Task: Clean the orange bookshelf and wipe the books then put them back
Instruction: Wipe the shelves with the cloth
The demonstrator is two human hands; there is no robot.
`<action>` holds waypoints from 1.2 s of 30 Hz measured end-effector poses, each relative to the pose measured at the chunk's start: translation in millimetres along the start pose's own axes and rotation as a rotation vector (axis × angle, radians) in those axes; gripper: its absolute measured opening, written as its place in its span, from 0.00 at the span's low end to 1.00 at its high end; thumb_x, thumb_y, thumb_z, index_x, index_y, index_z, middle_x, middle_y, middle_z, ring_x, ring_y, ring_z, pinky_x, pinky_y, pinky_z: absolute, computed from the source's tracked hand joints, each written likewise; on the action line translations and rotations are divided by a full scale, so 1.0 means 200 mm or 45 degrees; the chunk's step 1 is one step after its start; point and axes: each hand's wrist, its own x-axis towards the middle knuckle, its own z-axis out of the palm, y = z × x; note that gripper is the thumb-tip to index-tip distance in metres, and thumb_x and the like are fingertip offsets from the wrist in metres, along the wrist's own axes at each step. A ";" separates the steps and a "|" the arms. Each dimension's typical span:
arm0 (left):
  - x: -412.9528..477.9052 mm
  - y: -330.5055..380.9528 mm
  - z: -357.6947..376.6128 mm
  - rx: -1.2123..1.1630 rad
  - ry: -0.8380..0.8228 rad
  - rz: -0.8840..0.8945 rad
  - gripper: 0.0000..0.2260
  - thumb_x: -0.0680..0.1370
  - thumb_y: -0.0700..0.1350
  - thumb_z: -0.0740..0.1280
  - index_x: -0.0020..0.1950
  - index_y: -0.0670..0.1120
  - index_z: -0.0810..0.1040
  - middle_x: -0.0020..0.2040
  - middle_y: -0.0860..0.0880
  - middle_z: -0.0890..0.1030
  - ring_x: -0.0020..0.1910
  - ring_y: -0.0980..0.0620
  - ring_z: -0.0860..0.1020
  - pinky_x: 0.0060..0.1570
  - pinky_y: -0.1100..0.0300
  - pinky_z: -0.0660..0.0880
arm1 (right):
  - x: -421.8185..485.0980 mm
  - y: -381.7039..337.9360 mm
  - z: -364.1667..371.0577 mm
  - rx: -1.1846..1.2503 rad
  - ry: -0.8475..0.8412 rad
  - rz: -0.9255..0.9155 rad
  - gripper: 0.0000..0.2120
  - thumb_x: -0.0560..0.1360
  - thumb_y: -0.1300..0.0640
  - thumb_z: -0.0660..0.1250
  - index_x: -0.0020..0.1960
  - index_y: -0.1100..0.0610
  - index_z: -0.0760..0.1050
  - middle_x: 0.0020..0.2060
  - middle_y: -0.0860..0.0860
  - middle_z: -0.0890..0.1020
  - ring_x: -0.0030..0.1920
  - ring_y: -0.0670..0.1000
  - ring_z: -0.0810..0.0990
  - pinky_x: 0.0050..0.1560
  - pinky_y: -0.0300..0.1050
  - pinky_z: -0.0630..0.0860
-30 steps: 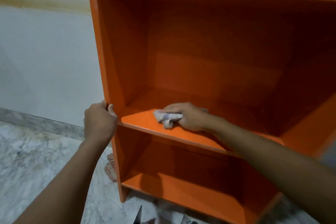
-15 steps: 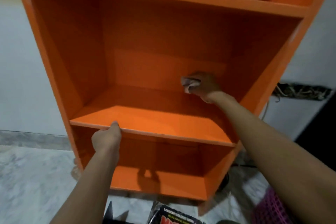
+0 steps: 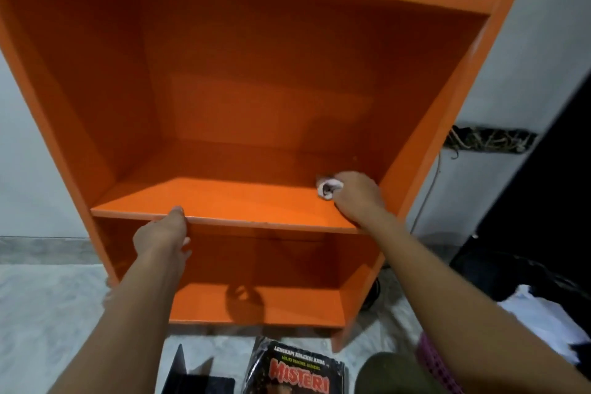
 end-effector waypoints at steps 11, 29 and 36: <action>0.01 0.04 0.00 0.024 -0.071 -0.084 0.21 0.79 0.48 0.65 0.70 0.42 0.69 0.64 0.45 0.79 0.60 0.44 0.78 0.58 0.45 0.75 | -0.59 -0.11 -0.13 0.643 0.234 -0.230 0.26 0.68 0.74 0.67 0.58 0.49 0.81 0.53 0.38 0.77 0.57 0.45 0.73 0.57 0.34 0.67; -0.02 -0.01 -0.03 0.205 0.078 0.202 0.30 0.74 0.56 0.70 0.70 0.41 0.69 0.63 0.43 0.74 0.61 0.38 0.74 0.62 0.44 0.73 | -0.59 -0.36 0.49 0.670 1.029 -0.075 0.36 0.64 0.80 0.56 0.70 0.64 0.70 0.63 0.60 0.72 0.63 0.59 0.67 0.67 0.29 0.58; 0.03 -0.01 -0.27 0.443 0.278 0.775 0.41 0.74 0.56 0.71 0.79 0.49 0.52 0.76 0.43 0.59 0.74 0.39 0.62 0.71 0.41 0.62 | -0.55 -0.89 0.72 0.789 0.970 -0.326 0.32 0.67 0.76 0.57 0.69 0.60 0.73 0.63 0.56 0.73 0.64 0.56 0.70 0.69 0.35 0.62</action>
